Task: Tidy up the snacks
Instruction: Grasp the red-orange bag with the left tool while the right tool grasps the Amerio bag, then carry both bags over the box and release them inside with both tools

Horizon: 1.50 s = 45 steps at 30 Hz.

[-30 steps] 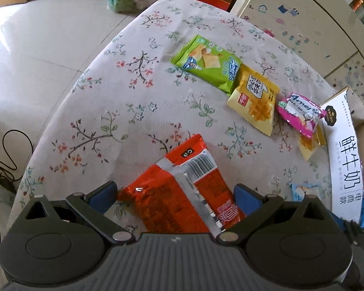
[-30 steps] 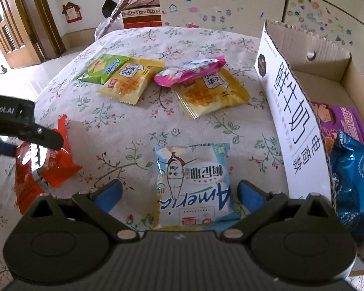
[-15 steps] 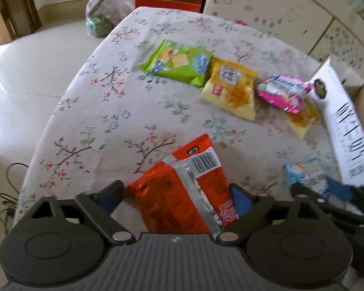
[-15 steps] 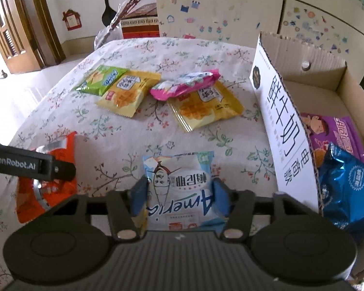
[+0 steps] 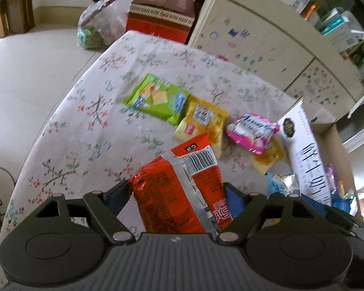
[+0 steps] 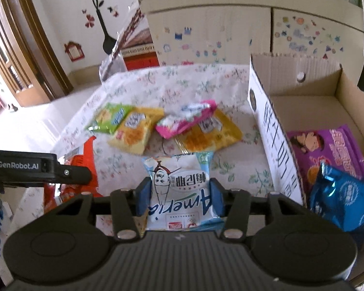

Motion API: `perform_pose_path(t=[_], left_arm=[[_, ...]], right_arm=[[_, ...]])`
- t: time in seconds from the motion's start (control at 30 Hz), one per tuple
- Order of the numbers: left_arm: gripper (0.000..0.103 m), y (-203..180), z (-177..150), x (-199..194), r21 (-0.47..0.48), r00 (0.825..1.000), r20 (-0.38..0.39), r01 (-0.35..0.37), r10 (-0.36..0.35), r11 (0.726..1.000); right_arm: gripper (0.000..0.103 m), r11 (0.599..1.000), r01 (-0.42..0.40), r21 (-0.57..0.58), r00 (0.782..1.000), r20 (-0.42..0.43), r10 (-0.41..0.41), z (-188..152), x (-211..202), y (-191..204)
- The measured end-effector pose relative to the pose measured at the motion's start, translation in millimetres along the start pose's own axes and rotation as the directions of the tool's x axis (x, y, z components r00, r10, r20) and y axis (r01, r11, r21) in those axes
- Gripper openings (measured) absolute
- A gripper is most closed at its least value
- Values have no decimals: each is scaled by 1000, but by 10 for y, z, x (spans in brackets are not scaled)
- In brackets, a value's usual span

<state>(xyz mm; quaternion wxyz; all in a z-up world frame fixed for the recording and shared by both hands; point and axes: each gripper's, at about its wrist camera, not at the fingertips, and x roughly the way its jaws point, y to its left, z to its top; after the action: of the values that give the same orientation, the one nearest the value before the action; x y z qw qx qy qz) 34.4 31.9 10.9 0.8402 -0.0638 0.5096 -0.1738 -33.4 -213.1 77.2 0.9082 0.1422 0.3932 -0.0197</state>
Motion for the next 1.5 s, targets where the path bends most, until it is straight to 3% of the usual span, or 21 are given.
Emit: perform_pose_path(t=[0.53, 0.8, 1.03, 1.5], left_arm=[[85, -303, 176, -163, 21, 986, 93, 138, -139, 990], [85, -694, 223, -224, 82, 962, 114, 241, -249, 967], [85, -1106, 219, -233, 165, 942, 130, 287, -309, 944], [85, -1755, 208, -42, 209, 913, 119, 362, -391, 908]], right_arm=[[51, 992, -42, 117, 992, 126, 27, 331, -382, -278], [51, 979, -51, 196, 964, 267, -3, 563, -880, -657], [51, 974, -7, 229, 929, 361, -78, 666, -1278, -942], [51, 941, 7, 338, 907, 394, -148, 648, -1524, -1293]])
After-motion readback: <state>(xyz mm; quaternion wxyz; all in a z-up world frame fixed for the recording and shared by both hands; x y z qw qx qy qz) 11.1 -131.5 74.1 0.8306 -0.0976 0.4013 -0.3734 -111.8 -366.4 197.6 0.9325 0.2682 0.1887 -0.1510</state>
